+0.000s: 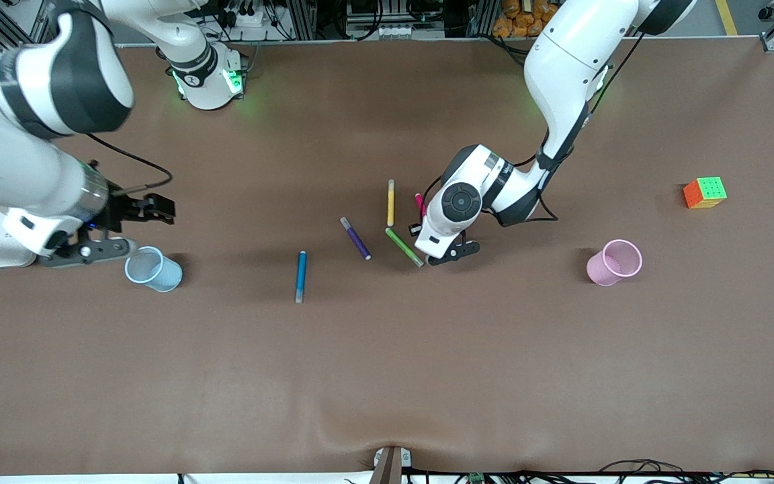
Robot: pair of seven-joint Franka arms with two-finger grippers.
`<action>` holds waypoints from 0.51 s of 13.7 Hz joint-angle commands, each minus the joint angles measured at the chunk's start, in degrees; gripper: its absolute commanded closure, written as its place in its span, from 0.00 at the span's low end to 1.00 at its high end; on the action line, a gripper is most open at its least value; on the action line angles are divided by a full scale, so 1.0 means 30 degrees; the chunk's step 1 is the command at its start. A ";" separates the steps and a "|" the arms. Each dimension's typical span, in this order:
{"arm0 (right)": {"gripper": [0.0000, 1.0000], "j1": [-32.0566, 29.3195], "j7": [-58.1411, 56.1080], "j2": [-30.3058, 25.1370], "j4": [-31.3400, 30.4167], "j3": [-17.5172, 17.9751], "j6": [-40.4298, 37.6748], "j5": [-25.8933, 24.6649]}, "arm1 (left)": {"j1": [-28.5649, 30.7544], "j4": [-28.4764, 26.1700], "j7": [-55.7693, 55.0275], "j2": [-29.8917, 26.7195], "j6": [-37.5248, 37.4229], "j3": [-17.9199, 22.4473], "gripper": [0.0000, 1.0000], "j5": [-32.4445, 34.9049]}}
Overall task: Place pink and blue markers in matching cups
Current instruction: 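Lift the pink marker with the left gripper while the right gripper reaches the blue marker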
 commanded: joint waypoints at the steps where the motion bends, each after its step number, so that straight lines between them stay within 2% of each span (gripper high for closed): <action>1: 0.00 0.0792 0.1423 0.0542 0.0133 -0.0161 0.0275 0.0129 | -0.0126 0.0203 -0.0302 0.0194 0.0381 0.0157 1.00 0.0006; 3: 0.00 0.1318 0.2247 0.0894 0.0133 -0.0161 0.0656 0.0129 | 0.0137 0.0232 -0.0214 -0.0128 0.0147 0.0186 1.00 0.0006; 7: 0.00 0.1614 0.3010 0.1714 0.0133 -0.0161 0.1709 0.0129 | 0.2038 0.0700 0.0602 -0.1737 -0.2835 0.0245 1.00 0.0238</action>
